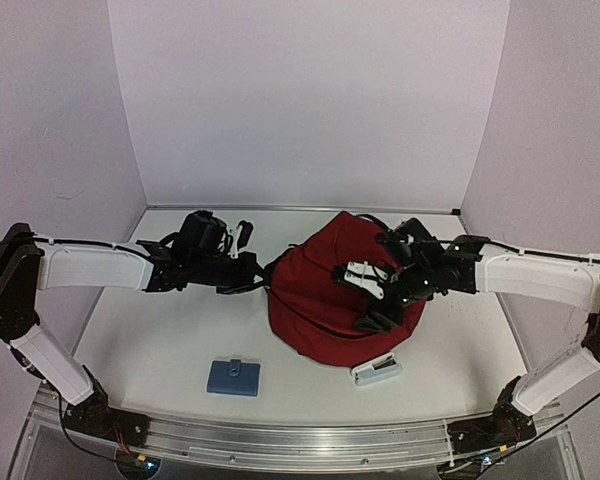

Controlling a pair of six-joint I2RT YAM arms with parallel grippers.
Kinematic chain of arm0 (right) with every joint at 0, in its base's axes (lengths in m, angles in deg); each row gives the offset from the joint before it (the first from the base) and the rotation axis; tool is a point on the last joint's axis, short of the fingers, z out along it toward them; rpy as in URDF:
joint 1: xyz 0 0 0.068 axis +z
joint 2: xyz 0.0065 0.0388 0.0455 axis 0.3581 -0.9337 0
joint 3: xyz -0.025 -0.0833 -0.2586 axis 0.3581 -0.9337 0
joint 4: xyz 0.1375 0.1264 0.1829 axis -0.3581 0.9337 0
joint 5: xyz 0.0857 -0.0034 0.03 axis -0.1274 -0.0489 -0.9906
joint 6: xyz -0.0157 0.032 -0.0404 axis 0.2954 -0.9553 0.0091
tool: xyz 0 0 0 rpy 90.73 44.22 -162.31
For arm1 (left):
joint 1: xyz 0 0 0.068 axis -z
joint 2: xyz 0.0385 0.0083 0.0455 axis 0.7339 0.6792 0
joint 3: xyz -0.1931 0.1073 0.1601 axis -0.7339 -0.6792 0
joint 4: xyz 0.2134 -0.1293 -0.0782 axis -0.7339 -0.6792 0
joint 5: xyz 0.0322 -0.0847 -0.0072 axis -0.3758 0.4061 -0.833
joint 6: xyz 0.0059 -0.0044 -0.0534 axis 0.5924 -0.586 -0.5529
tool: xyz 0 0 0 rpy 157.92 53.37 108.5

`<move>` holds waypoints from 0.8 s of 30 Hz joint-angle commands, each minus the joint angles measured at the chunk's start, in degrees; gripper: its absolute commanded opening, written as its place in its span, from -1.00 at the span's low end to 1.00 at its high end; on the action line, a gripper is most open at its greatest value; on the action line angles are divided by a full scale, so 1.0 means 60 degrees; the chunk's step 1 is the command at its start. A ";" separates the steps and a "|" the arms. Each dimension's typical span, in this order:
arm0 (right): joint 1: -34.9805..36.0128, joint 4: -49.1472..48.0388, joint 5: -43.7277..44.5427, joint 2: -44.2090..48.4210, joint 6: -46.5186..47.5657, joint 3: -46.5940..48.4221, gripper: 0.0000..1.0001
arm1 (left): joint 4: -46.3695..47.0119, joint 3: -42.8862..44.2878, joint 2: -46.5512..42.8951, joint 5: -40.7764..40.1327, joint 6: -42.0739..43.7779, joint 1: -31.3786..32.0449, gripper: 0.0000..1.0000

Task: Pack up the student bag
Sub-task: Zip the student bag at the center of the board.

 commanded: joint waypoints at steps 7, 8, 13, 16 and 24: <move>0.0734 -0.0651 -0.1554 -0.2513 -0.2498 0.3118 0.40 | 0.1166 0.0054 -0.0157 0.0351 -0.0316 0.0145 -0.99; 0.0843 -0.0696 -0.1589 -0.2792 -0.2643 0.3375 0.39 | 0.1182 0.0031 -0.0164 0.0320 -0.0337 0.0142 -1.00; 0.1226 -0.1016 -0.1631 -0.3867 -0.3026 0.4127 0.25 | 0.1174 -0.0051 -0.0208 0.0151 -0.0376 0.0137 -0.99; 0.1258 -0.1205 -0.1502 -0.4292 -0.3062 0.4167 -0.06 | 0.1081 -0.0054 -0.0220 0.0005 -0.0333 0.0131 -1.00; 0.1376 -0.1002 -0.1544 -0.3433 -0.2128 0.3033 -1.00 | 0.0352 0.0203 -0.0105 -0.0544 -0.0002 -0.0202 -1.00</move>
